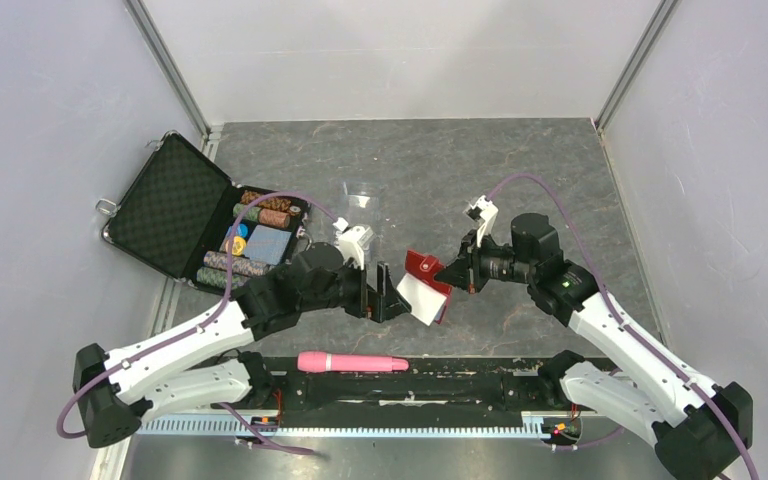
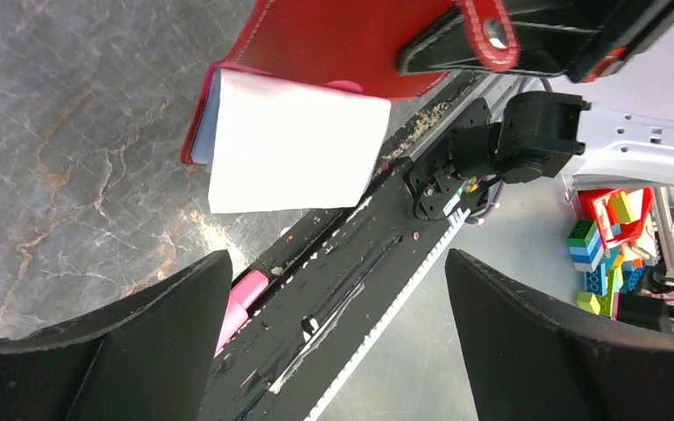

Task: Put the credit cards into the card holder
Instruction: Open the card holder at the center of the board.

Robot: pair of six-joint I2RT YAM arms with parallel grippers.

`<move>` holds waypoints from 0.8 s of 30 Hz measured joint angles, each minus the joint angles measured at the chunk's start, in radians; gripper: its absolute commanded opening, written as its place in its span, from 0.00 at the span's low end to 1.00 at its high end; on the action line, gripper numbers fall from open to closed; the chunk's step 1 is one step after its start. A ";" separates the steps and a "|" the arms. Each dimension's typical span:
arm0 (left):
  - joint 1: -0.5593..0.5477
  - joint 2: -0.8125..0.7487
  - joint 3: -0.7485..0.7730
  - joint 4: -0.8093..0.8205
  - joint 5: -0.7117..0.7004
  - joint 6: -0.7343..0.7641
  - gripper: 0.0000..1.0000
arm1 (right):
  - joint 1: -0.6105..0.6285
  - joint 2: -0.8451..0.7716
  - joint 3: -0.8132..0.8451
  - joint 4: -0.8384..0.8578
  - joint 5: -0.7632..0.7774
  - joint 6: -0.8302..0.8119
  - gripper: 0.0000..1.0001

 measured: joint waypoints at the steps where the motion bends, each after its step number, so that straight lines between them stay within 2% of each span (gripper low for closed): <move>1: 0.000 0.006 -0.010 0.006 0.003 -0.010 0.97 | -0.002 0.000 -0.001 -0.004 -0.006 0.002 0.00; 13: 0.007 0.187 -0.015 0.050 0.000 -0.016 0.91 | -0.005 0.000 -0.007 -0.004 -0.092 0.018 0.00; 19: 0.007 0.213 -0.012 0.069 0.015 -0.014 0.73 | -0.005 -0.001 -0.014 -0.006 -0.106 0.018 0.00; 24: 0.007 0.200 -0.009 0.125 0.089 -0.015 0.64 | -0.005 0.000 -0.014 -0.007 -0.104 0.019 0.00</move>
